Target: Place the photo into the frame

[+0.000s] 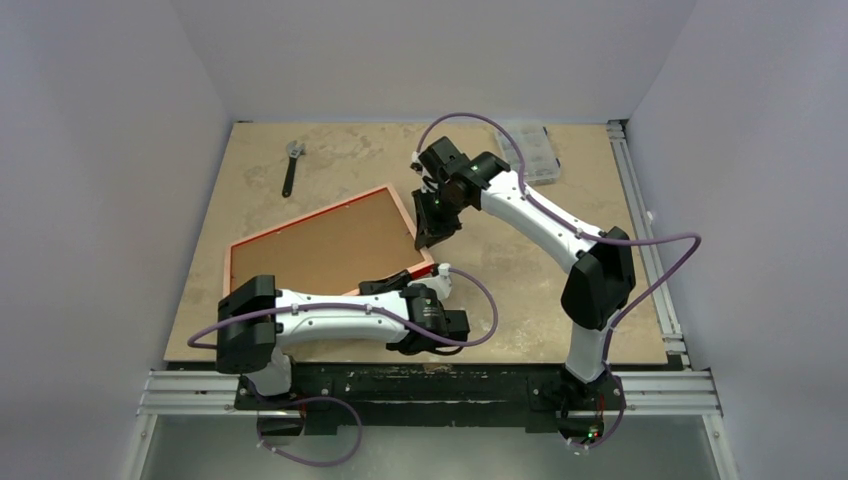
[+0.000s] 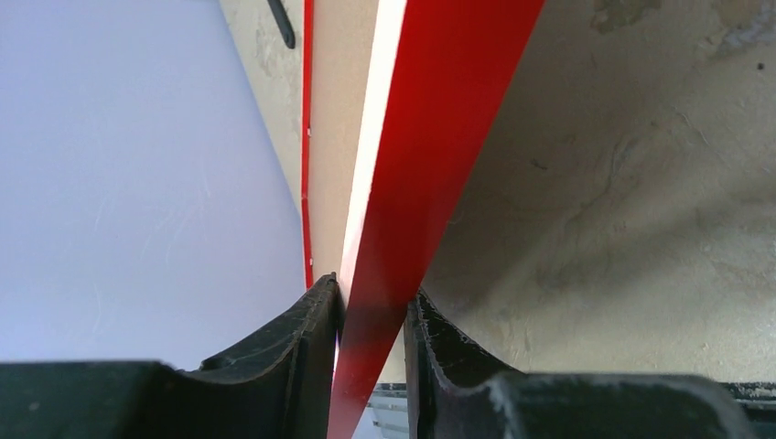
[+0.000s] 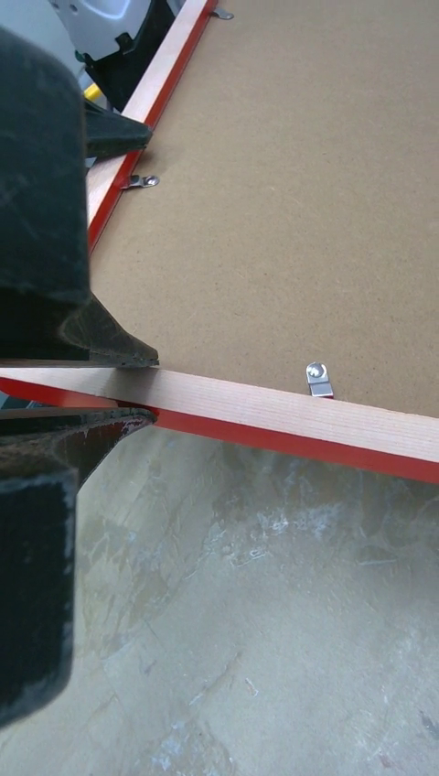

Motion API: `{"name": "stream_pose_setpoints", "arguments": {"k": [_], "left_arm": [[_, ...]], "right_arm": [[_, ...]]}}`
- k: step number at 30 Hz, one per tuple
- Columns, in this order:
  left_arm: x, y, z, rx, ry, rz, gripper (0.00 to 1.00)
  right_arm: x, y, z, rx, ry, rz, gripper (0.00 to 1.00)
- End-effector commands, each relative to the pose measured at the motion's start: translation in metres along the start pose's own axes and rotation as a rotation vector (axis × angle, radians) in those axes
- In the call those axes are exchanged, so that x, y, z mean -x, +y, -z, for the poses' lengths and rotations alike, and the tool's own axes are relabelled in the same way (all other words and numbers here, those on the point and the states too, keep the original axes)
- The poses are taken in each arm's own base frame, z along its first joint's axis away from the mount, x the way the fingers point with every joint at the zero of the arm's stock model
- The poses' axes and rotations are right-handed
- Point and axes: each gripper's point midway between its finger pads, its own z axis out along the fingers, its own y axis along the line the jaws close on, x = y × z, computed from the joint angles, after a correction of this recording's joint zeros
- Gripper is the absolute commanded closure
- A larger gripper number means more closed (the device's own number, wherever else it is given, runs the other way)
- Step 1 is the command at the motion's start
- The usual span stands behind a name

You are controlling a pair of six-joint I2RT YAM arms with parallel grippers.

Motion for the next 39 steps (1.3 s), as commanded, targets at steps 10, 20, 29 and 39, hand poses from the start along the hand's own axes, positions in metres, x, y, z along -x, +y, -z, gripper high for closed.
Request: {"name": "stream_pose_setpoints", "arguments": {"k": [10,20,29,39], "left_arm": [[0.002,0.055,0.01,0.176,-0.047,0.09,1.0],[-0.004,0.082,0.024,0.192,-0.078,0.155,1.0],[-0.009,0.098,0.032,0.154,-0.102,0.204,1.0],[-0.02,0.117,0.043,0.046,-0.154,0.299,1.0]], "right_arm": [[0.033,0.034,0.09,0.215,-0.283,0.071,0.31],[0.071,0.023,0.168,0.295,-0.679,0.181,0.14],[0.07,0.009,0.211,0.366,-1.044,0.387,0.13],[0.039,0.015,0.206,0.295,-1.288,0.981,0.05]]}}
